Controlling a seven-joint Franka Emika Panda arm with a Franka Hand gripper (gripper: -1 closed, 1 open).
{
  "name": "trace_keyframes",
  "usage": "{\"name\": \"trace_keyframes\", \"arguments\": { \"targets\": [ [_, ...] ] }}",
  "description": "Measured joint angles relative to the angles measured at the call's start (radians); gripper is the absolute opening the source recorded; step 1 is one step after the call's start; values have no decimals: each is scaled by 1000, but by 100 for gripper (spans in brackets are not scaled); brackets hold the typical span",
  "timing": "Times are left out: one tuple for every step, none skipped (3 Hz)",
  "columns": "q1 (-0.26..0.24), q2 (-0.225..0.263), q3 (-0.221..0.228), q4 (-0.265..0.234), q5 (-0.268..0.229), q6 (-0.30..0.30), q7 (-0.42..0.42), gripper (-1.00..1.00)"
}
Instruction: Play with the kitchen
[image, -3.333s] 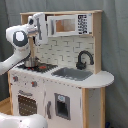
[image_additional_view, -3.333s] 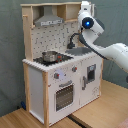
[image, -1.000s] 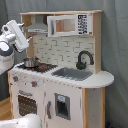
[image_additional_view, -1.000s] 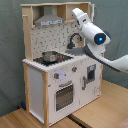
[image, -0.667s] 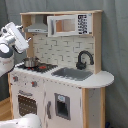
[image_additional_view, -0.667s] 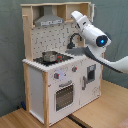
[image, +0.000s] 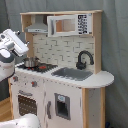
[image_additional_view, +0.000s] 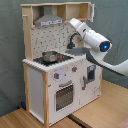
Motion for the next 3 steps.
{"name": "trace_keyframes", "arguments": {
  "targets": [
    [48,0,39,-49,0,54,-73,100],
    [108,0,65,-94,0,82,-134,100],
    [186,0,88,-142,0,84,-181,100]
  ]
}}
